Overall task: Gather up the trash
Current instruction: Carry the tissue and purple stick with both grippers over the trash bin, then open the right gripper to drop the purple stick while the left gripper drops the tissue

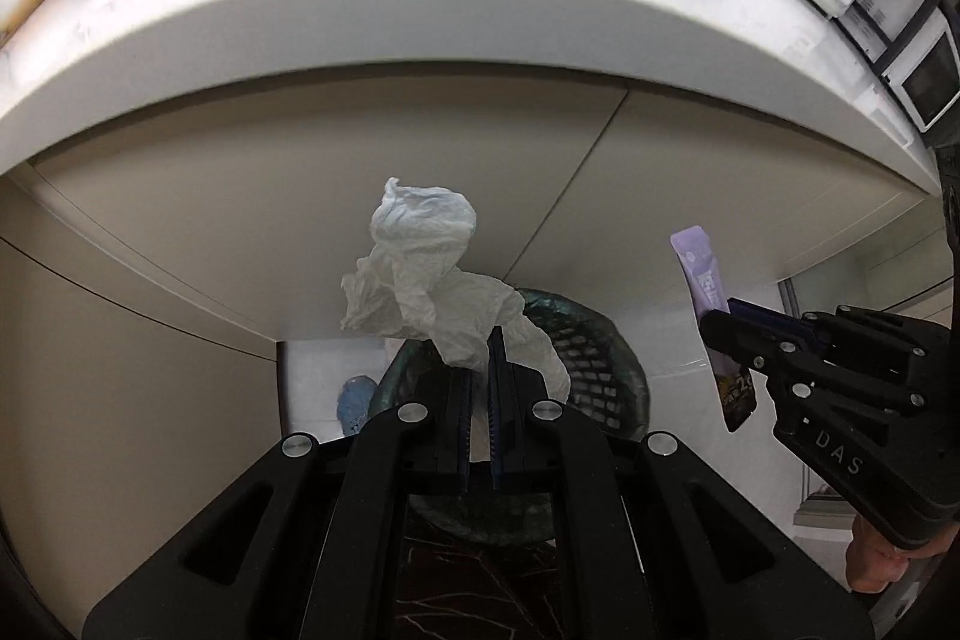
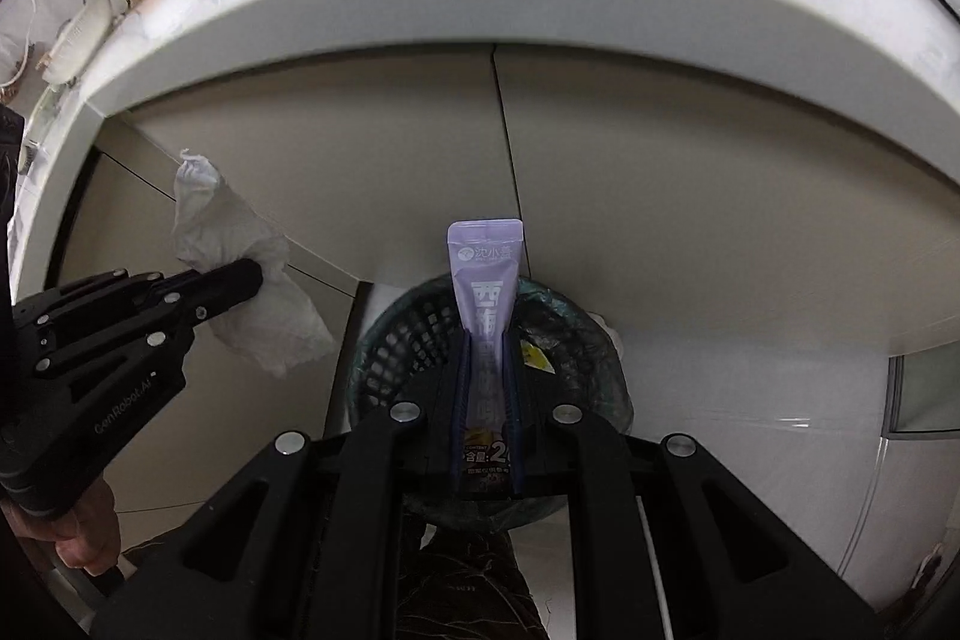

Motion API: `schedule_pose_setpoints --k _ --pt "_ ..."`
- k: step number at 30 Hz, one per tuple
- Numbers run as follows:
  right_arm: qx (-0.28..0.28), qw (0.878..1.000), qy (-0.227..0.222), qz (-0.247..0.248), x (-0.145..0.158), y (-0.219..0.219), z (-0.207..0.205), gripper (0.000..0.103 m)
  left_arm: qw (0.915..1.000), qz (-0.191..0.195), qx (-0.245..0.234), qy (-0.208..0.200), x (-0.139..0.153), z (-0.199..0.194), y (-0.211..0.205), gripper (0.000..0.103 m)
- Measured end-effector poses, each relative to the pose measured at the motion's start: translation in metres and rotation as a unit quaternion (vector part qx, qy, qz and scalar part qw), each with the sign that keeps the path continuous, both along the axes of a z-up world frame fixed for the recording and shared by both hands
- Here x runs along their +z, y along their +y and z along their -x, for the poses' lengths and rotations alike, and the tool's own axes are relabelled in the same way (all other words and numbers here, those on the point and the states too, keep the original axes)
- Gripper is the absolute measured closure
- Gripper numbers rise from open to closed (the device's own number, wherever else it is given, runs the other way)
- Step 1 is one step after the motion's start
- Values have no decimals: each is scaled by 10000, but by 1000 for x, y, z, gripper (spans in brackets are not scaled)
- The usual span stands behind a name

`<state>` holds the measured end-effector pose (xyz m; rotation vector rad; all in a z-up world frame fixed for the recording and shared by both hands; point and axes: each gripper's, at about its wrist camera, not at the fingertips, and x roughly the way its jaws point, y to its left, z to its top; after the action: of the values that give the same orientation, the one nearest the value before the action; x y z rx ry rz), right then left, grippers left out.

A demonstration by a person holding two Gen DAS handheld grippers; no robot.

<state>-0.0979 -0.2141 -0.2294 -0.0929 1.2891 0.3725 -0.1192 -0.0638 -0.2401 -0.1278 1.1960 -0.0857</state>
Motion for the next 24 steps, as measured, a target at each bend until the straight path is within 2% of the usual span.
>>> schedule_pose_setpoints --k 9,17,24 --pt "-1 9999 66 98 -30 4 -5 93 9998 -58 -101 165 -28 -1 -5 99" --pt "213 9991 293 232 -65 13 -1 92 9996 -7 48 277 -34 -1 5 99" --pt "312 9979 460 346 -76 23 -2 89 9995 -77 37 307 -37 5 9 99"
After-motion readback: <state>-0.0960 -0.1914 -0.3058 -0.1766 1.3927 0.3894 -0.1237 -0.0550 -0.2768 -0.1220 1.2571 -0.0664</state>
